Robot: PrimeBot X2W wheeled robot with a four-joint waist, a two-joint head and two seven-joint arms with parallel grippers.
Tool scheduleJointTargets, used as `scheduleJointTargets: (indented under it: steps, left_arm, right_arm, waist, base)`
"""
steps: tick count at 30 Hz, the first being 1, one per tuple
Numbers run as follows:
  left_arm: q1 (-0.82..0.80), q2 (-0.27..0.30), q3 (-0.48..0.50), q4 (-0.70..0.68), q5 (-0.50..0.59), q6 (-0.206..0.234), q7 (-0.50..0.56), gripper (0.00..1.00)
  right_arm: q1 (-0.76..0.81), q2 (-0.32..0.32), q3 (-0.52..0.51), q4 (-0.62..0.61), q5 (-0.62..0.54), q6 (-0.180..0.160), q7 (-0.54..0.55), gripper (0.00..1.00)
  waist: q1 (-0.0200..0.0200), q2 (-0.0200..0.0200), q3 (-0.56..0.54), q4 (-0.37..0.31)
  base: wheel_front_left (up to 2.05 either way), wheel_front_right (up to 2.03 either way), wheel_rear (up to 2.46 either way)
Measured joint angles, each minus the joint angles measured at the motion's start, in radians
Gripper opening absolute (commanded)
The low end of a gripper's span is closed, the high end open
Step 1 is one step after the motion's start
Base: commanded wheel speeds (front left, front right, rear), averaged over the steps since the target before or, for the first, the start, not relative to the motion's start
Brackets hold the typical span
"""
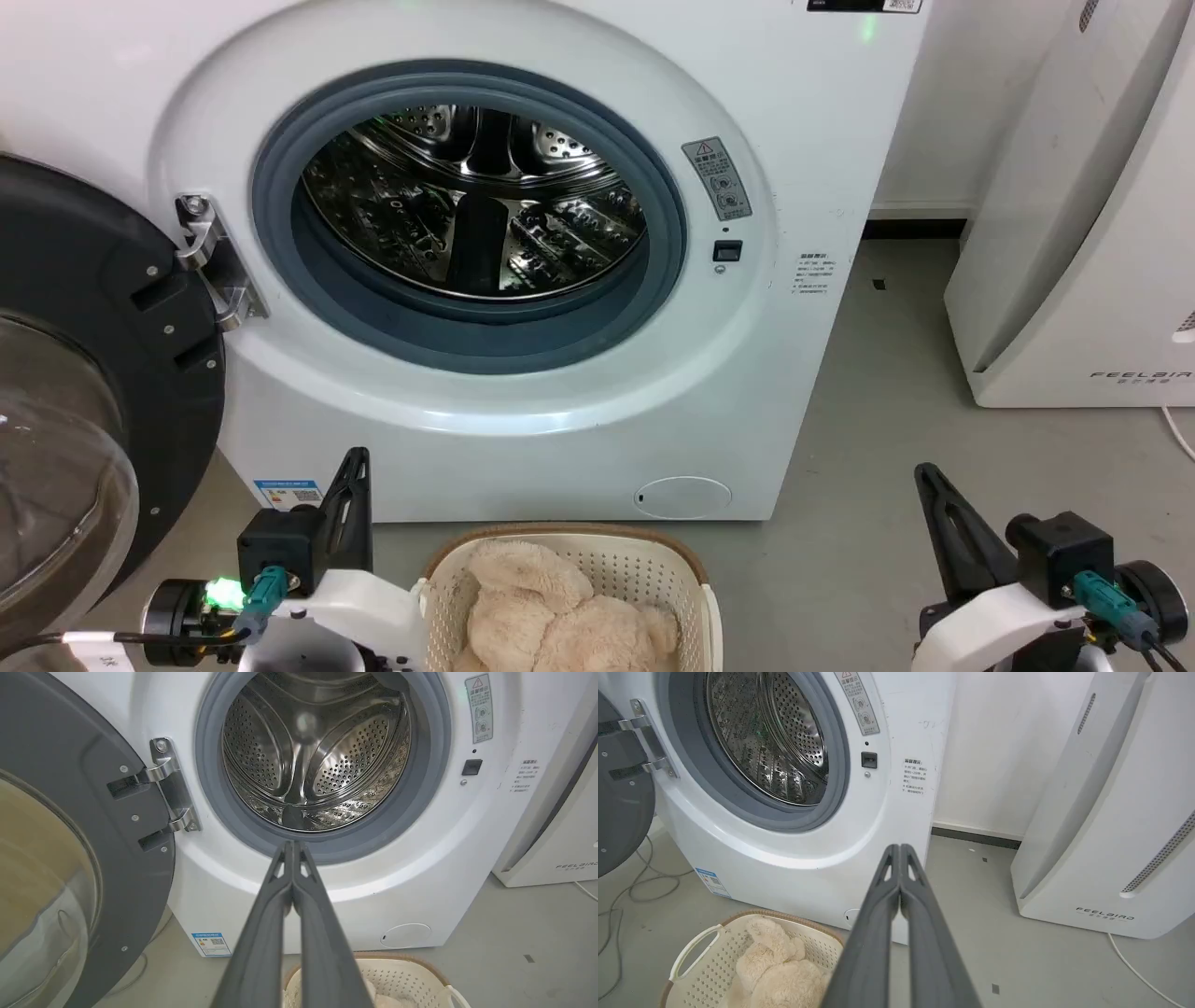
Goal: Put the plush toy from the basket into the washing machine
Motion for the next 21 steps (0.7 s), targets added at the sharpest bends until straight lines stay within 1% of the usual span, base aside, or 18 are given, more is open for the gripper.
scheduleJointTargets:
  steps: [21]
  left_arm:
    - [0.000, 0.000, 0.000, 0.000, 0.000, 0.000, 0.000, 0.00]
  right_arm:
    - [0.000, 0.000, 0.000, 0.000, 0.000, 0.000, 0.000, 0.00]
  waist:
    - [0.0000, 0.0000, 0.000, 0.000]
  base:
    - [0.00, 0.00, 0.00]
